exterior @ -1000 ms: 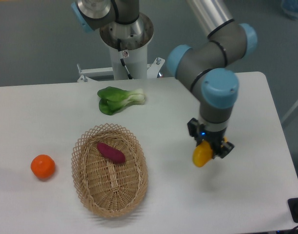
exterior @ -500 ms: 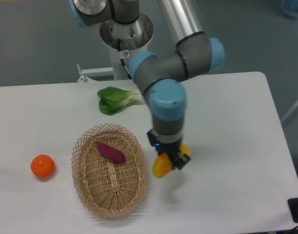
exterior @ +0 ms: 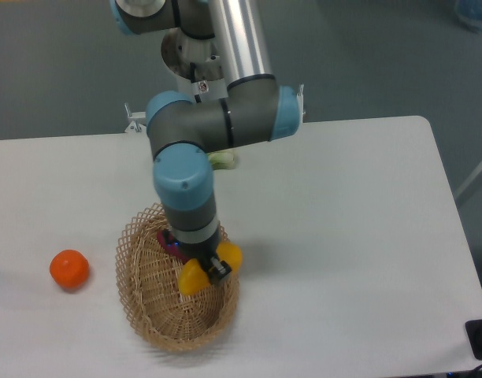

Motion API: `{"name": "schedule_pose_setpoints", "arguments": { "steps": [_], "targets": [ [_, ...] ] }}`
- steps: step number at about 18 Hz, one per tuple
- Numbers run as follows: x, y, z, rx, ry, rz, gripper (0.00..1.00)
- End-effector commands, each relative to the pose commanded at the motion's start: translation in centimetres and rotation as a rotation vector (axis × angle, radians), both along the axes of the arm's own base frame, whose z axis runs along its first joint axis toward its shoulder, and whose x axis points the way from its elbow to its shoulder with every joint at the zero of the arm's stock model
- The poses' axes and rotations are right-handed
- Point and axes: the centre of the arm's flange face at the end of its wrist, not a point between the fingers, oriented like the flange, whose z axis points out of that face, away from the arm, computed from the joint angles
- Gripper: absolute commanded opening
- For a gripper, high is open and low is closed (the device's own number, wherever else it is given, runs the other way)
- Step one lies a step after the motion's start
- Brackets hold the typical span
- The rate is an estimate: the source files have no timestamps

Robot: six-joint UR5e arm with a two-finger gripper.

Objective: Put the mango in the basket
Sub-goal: 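Carry the held yellow mango over to the wicker basket, then lower the mango into the basket and open the gripper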

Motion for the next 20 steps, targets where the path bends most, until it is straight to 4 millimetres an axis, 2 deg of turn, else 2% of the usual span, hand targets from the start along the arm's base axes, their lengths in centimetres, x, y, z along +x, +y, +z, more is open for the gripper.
{"name": "schedule_pose_setpoints", "arguments": {
  "steps": [3, 8, 10, 12, 13, 15, 18, 20],
  "targets": [
    [1.3, 1.3, -0.6, 0.014, 0.027, 0.019, 0.41],
    [1.9, 1.6, -2.0, -0.001, 0.017, 0.031, 0.46],
    [2.6, 1.9, -2.4, -0.003, 0.014, 0.037, 0.54],
    [2.6, 2.1, -2.3, 0.006, 0.017, 0.051, 0.68],
    [2.5, 2.2, -2.2, 0.013, 0.021, 0.051, 0.76],
    [2.5, 2.4, -2.0, 0.023, 0.015, 0.057, 1.0],
    [2.6, 2.2, -2.1, 0.021, 0.011, 0.072, 1.0],
    [2.6, 2.3, -1.3, 0.033, 0.017, 0.072, 1.0]
  ]
}}
